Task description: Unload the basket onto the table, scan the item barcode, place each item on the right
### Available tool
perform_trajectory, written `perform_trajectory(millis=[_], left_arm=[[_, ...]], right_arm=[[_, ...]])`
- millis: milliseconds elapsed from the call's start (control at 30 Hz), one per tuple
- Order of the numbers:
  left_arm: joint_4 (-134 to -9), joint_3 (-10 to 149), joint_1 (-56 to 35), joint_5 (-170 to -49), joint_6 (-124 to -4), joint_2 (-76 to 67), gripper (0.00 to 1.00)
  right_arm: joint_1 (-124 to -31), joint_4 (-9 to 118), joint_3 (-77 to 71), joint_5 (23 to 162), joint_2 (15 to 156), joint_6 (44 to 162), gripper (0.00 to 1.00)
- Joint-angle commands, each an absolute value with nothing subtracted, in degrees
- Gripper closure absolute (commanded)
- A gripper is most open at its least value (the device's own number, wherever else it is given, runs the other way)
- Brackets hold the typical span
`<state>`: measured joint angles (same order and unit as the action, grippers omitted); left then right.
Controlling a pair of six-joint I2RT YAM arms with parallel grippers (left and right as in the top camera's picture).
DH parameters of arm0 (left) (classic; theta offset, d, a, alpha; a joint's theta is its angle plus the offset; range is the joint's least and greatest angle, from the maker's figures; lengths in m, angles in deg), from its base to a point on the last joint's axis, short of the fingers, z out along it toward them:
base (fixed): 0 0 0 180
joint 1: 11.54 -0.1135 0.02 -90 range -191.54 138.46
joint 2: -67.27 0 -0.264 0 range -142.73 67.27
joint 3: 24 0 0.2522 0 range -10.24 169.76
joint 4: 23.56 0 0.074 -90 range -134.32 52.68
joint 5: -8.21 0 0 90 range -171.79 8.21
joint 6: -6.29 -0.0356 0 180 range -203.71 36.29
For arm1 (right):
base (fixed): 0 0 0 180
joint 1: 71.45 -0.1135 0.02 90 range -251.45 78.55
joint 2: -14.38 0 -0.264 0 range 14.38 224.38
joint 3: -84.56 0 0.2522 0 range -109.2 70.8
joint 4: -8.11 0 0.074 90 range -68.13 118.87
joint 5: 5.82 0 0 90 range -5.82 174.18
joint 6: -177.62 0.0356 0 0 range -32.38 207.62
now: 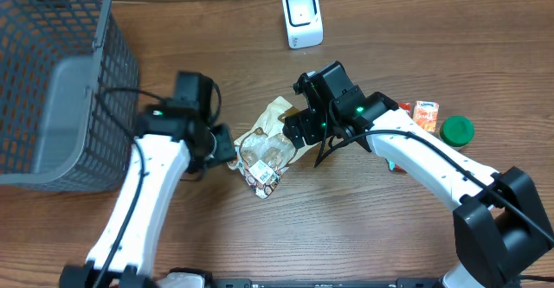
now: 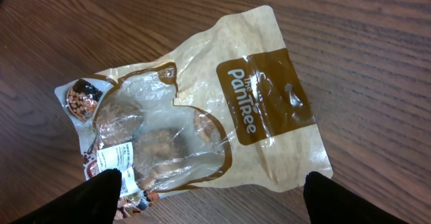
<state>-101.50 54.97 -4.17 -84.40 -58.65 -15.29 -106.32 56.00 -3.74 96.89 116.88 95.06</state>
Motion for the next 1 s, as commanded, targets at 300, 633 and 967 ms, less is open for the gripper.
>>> perform_trajectory(millis=[300,633,967], left_arm=[[-84.56,44.66,-4.34,-90.89,-54.87,-22.96,0.46],[-80.43,44.64,-4.34,-92.33,-54.94,-28.71,0.47],[-79.36,44.61,-4.32,-91.92,-54.98,-32.38,0.49]], right_arm=[[-106.08,51.28,-3.5,97.13,120.16,92.03,0.12],[-104.02,49.29,-3.5,97.54,123.83,91.87,0.11],[-102.06,48.64,-3.5,100.71,128.07,91.87,0.1]])
